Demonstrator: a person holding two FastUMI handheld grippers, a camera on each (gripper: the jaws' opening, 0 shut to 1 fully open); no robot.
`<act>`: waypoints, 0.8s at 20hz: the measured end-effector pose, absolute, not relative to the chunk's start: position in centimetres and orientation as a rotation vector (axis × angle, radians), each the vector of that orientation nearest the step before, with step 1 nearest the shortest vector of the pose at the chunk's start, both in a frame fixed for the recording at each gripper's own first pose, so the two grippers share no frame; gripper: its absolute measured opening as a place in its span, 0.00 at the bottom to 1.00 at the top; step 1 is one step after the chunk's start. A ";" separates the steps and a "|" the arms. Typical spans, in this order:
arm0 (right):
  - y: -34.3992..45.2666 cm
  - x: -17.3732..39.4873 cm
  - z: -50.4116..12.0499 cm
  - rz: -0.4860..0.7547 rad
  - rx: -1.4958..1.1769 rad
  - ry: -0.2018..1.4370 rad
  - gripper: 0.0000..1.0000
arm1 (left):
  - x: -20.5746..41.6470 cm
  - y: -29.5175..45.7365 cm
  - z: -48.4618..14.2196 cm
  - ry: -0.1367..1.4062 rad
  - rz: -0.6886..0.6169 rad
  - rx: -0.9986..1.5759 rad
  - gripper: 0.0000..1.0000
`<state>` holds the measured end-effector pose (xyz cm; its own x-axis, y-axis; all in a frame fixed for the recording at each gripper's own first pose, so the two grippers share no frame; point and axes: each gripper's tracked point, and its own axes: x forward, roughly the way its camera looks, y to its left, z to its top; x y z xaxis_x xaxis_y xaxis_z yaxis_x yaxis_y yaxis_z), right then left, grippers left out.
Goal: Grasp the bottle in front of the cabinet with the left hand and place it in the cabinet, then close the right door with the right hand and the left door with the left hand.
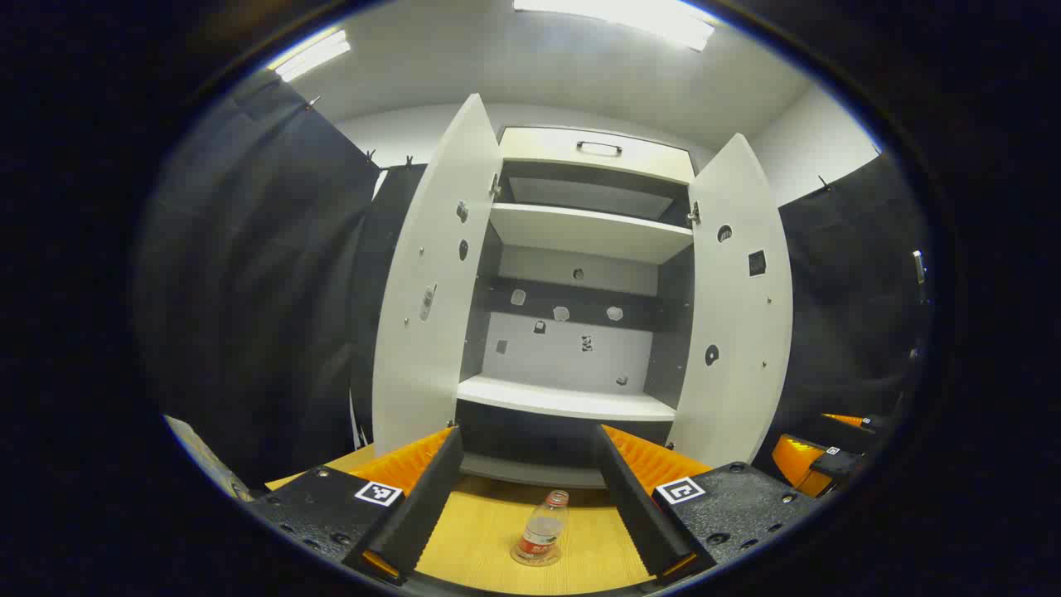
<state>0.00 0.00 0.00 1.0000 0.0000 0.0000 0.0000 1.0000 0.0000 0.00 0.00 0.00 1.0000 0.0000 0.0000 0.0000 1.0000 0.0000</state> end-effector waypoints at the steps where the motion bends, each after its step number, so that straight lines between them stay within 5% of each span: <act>1: 0.6 0.0 0.1 0.013 -0.003 -0.004 0.92 | -0.1 0.1 0.5 -0.010 0.000 0.007 0.95; 6: 1.4 -0.9 -0.6 0.041 0.004 0.029 0.97 | -1.0 -1.1 1.3 -0.019 -0.039 0.040 0.96; 16: -3.3 -3.5 0.3 -0.102 -0.015 0.002 0.97 | -0.7 -3.7 -2.5 0.090 -0.126 -0.037 0.97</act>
<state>-3.49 -3.33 0.27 0.9948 -0.1022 -0.0014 0.1022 0.9947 -0.0148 -0.71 -3.68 -2.53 0.9880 -0.1268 -0.0878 0.1235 0.9914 -0.0423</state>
